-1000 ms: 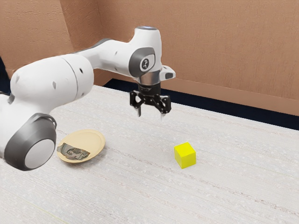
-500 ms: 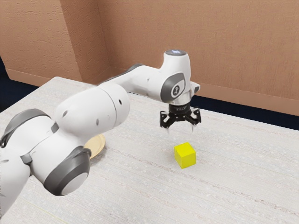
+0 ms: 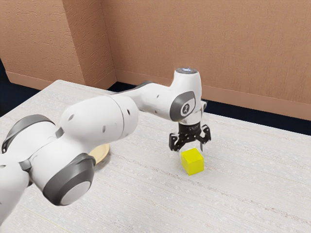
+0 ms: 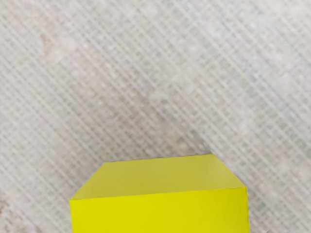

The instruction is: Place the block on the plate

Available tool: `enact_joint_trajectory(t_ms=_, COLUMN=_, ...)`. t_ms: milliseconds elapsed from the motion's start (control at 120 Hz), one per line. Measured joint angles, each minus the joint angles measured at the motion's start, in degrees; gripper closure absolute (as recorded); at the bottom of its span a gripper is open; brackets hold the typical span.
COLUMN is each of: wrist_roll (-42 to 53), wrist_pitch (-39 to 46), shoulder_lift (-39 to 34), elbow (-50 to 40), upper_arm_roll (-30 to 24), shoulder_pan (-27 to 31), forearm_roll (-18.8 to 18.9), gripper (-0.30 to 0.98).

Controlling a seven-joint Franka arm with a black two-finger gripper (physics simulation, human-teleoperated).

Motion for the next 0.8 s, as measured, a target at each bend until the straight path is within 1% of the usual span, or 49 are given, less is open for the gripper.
enact_joint_trajectory(t_ms=167, wrist_roll=-3.0, wrist_pitch=3.3, shoulder_lift=0.0, elbow=-1.1, upper_arm_roll=-1.5, shoulder_pan=0.2, forearm_roll=1.1, gripper=0.00)
enact_joint_trajectory(t_ms=367, wrist_roll=-5.6, wrist_pitch=5.0, shoulder_lift=0.1, elbow=-3.1, upper_arm_roll=-3.1, shoulder_pan=0.4, forearm_roll=1.4, gripper=0.01)
enact_joint_trajectory(t_ms=642, wrist_roll=-7.8, wrist_pitch=4.6, shoulder_lift=-0.3, elbow=-3.9, upper_arm_roll=-3.3, shoulder_pan=0.2, forearm_roll=2.1, gripper=0.20)
enact_joint_trajectory(t_ms=800, wrist_roll=-8.6, wrist_pitch=4.5, shoulder_lift=-0.3, elbow=-3.9, upper_arm_roll=-3.6, shoulder_pan=0.2, forearm_roll=2.2, gripper=0.26)
